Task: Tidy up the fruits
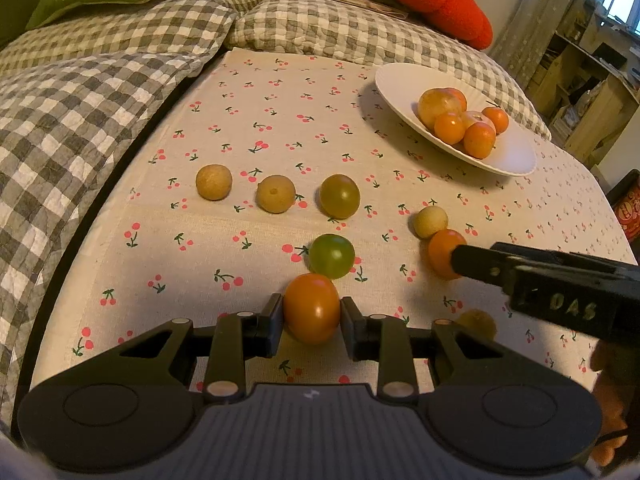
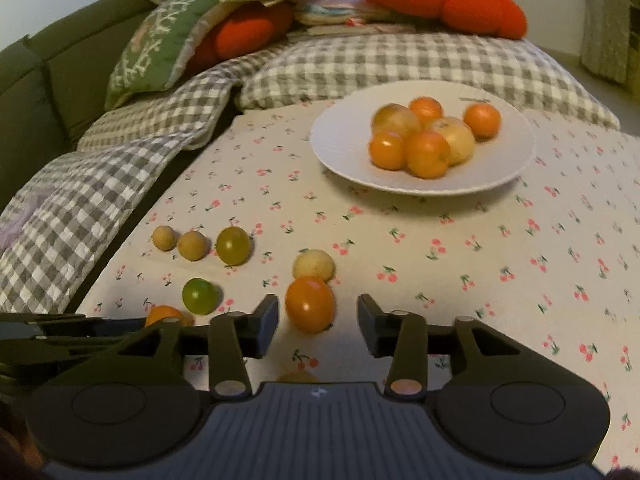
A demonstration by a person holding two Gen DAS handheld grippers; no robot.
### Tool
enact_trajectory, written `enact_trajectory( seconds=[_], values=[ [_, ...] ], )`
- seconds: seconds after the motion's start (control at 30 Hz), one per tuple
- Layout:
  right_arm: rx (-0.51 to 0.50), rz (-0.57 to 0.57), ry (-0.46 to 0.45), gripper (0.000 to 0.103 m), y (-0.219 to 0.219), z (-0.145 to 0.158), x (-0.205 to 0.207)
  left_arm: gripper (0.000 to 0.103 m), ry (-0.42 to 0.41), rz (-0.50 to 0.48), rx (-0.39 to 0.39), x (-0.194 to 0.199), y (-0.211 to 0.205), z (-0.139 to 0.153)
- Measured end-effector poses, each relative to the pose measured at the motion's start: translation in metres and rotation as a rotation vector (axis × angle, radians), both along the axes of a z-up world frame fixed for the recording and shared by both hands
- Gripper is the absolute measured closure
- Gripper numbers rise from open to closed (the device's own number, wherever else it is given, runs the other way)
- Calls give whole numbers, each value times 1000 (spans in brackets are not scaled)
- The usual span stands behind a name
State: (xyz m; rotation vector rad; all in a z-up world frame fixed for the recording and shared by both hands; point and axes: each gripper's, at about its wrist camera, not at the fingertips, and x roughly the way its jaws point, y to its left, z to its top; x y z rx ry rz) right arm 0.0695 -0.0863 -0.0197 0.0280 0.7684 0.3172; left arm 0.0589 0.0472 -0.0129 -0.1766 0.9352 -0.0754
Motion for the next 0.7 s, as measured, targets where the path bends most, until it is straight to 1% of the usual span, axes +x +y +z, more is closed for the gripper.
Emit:
enact_trajectory(
  seconds=[0.03, 0.1, 0.13, 0.27, 0.4, 0.5, 0.6, 0.7],
  values=[
    [-23, 13, -12, 58, 4, -3, 1, 80, 0, -1, 0, 0, 0, 0],
    [-81, 26, -36, 65, 12, -9, 3, 80, -2, -1, 0, 0, 0, 0],
    [-94, 30, -40, 77, 13, -10, 5, 80, -3, -1, -1, 0, 0, 0],
    [-82, 14, -34, 78, 9, -3, 5, 80, -4, 1, 2, -1, 0, 0],
    [-15, 24, -22, 78, 4, 8, -1, 80, -16, 5, -21, -2, 2, 4],
    [27, 26, -5, 78, 1, 14, -5, 80, -36, 0, -18, -4, 1, 9],
    [87, 14, 1, 78, -9, 25, -5, 80, -56, -5, -53, -6, 3, 14],
    [175, -27, -19, 78, -34, 44, -1, 80, -86, -5, -100, -6, 5, 23]
  ],
)
